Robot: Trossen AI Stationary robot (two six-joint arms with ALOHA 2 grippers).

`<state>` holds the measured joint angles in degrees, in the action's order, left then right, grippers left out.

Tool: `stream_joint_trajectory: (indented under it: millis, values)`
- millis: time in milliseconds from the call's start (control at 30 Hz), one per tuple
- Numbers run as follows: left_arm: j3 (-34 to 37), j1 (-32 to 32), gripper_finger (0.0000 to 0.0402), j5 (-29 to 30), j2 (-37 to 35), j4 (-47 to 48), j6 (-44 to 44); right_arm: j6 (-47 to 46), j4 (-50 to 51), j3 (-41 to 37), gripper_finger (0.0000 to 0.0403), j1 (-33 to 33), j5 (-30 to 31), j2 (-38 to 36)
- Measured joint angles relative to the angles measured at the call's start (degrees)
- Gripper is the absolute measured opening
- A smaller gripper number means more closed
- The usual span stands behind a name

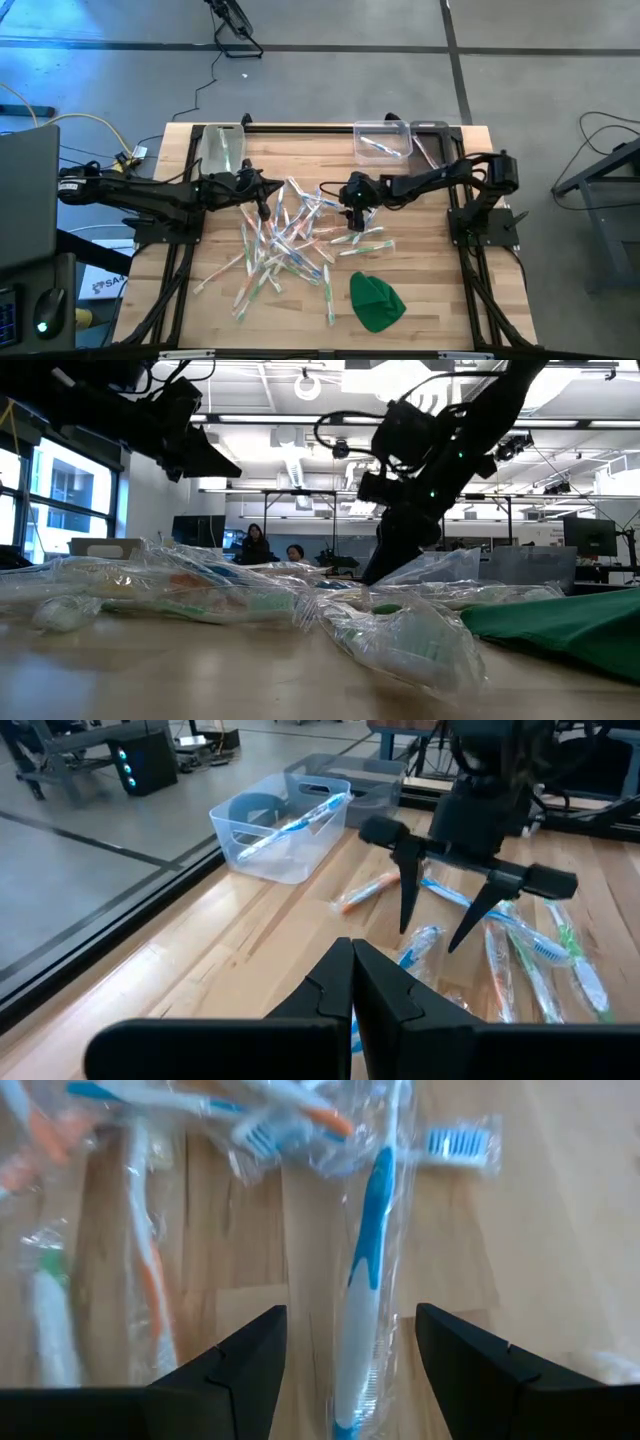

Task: Pick & Place Toothbrushes
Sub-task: Put the blue toothbrush into the transparent bin

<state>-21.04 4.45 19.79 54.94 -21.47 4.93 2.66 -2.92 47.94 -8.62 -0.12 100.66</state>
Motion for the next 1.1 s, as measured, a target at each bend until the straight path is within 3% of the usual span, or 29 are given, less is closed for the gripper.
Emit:
stream_joint_trajectory:
  millis: [367,900,1100]
  values:
    - [0.00,0.00,0.0000,-0.02,0.00,0.65,0.04,0.10,-3.40,0.00,0.0207,0.00,0.24,2.89]
    - [0.00,0.00,0.0000,-0.02,0.00,0.65,0.07,0.15,-3.64,0.00,0.0021,-0.02,0.45,2.89]
    - [0.00,0.00,0.0000,-0.04,0.00,0.65,0.07,0.08,-3.60,0.00,0.0012,0.00,0.28,2.87]
